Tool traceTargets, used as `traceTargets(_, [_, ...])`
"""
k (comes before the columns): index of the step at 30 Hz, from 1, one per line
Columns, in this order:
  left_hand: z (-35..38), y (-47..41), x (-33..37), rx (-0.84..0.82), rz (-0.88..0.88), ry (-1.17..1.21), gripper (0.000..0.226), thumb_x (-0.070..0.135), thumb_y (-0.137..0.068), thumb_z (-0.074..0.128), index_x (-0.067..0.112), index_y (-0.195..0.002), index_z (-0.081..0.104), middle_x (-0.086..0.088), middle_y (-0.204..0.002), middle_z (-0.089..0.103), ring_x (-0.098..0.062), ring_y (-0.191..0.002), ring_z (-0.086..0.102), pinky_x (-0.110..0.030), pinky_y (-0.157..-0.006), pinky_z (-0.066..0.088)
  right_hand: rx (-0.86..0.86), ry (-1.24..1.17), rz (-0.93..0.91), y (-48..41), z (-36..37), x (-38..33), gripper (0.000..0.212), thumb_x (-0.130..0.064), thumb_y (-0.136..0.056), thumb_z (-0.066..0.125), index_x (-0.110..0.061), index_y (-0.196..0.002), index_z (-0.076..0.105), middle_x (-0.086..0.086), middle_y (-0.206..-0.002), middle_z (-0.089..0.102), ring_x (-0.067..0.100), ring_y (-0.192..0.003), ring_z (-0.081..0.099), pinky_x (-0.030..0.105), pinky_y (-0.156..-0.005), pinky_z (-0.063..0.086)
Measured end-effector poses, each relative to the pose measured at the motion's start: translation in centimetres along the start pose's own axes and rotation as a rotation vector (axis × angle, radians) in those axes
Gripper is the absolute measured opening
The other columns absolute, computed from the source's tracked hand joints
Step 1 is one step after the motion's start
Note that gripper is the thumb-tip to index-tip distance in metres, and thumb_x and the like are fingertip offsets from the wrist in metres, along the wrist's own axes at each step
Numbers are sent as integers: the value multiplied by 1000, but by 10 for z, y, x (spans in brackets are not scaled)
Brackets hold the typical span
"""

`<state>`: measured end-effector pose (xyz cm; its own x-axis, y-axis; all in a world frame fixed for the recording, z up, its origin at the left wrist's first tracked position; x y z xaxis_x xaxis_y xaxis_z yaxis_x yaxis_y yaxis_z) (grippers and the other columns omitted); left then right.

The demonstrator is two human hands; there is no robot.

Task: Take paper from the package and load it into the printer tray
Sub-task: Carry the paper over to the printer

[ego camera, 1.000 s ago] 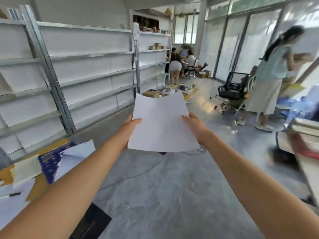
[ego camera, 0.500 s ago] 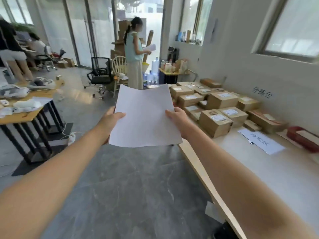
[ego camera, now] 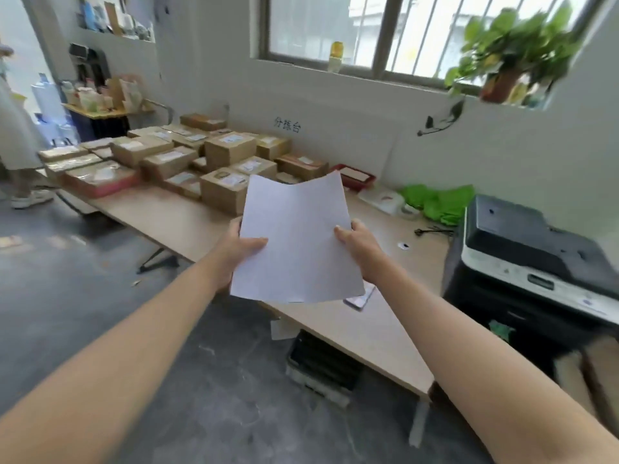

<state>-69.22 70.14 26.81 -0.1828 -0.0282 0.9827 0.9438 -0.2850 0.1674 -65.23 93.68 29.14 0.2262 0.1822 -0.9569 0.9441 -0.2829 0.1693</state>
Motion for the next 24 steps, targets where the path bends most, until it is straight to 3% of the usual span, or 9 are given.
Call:
traceTargets(3, [77,-2,-4,-80,-16,-44,61,14,-84,70,26,-131,33,-3,-111,57,-30,-99,63,-47,-76,57,136,-2,7,22,-74,23,6,-18,-97,51,-12,-99,50,12,-104,62,26,-81,62,45,-83,54])
traceTargets(7, [179,9,-15,-184,2,-56,58,7,-87,66,14,-135,34,-4,-111,59,-23,-87,65,-34,-60,54,266,-30,39,58,-171,55,6,-16,-98,51,-11,-100,49,11,-99,62,20,-71,61,35,-64,54])
traceTargets(11, [273,28,-42,-265,-37,2,58,3,-87,64,11,-137,35,-13,-127,57,-30,-95,64,-39,-72,55,335,-40,92,96,-256,96,28,-17,-98,50,-3,-123,50,15,-114,63,30,-92,63,45,-82,55])
traceTargets(16, [373,57,-79,-341,-106,-31,60,5,-86,65,14,-137,35,-10,-127,56,-28,-96,63,-39,-76,54,388,-77,158,144,-347,151,16,-18,-99,49,-6,-110,48,14,-108,61,27,-84,61,37,-68,52])
traceTargets(21, [444,68,-114,-369,-169,-85,51,12,-88,63,23,-132,38,-6,-125,58,-33,-107,62,-52,-91,52,434,-100,224,170,-406,205,18,-21,-99,49,-8,-110,48,16,-114,61,33,-94,62,46,-82,54])
traceTargets(24, [468,70,-144,-360,-222,-145,47,17,-90,62,25,-130,39,-5,-123,58,-32,-107,62,-54,-92,52,436,-106,282,177,-423,240,20,-23,-99,49,-7,-112,49,17,-117,61,38,-105,63,52,-92,52])
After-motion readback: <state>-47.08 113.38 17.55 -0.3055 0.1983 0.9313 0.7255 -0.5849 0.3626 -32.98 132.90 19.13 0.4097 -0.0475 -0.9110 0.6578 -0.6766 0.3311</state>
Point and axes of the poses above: each hand's wrist, its own y-axis away from the middle knuckle, its own z-axis out of the palm, x = y × z, the point moved 5 cm from there along -y, towards the middle knuckle
